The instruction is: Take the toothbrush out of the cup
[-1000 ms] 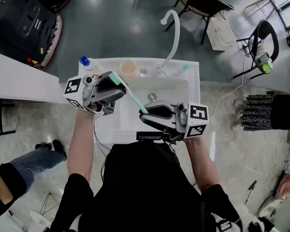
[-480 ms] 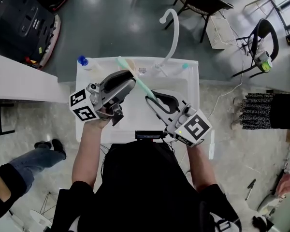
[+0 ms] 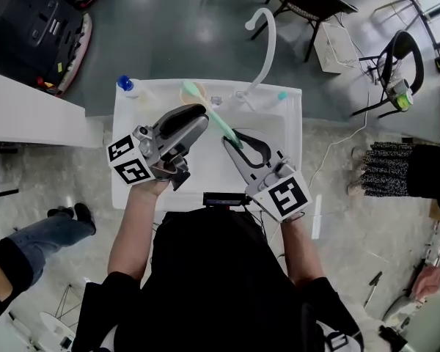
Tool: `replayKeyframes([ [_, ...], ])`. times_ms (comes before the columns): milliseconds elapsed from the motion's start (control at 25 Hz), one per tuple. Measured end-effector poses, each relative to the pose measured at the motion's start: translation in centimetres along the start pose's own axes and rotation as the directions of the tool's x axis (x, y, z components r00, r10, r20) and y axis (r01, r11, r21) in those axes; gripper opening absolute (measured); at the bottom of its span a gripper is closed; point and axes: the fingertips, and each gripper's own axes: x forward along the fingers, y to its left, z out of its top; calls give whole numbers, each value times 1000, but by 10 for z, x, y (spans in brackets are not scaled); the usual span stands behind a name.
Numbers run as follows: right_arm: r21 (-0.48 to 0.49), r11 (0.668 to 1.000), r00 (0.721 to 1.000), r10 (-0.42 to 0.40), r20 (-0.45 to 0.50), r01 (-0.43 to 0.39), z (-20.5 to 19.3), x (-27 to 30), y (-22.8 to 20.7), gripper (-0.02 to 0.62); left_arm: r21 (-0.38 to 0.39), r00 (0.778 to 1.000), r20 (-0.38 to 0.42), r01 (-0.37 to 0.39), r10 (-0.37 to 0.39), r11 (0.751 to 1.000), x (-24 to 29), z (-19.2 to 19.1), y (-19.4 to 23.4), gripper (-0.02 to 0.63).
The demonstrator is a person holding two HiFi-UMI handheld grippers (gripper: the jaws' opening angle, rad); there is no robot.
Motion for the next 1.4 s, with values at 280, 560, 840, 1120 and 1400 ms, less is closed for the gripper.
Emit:
replayKeyframes([
  [280,-47,992,993,-112,29,113,16,-14,-12,66,-59,997,39,-57,59,997,-18,-5,0,98],
  [560,-21,978,977,-209,37,209,24,-38,-22,67,-30,986,36,-164,165,986,-45,-6,-8,98],
  [840,-16,961,959,-275,67,276,36,-51,-16,67,13,984,-4,-180,180,984,-63,-8,-20,98],
  [1120,-4,944,943,-330,33,331,33,-53,7,66,4,988,-33,-152,152,988,-82,-10,-26,98],
  [1400,1,937,936,-350,26,351,34,-52,31,67,12,991,-68,-115,116,993,-90,-15,-36,98],
])
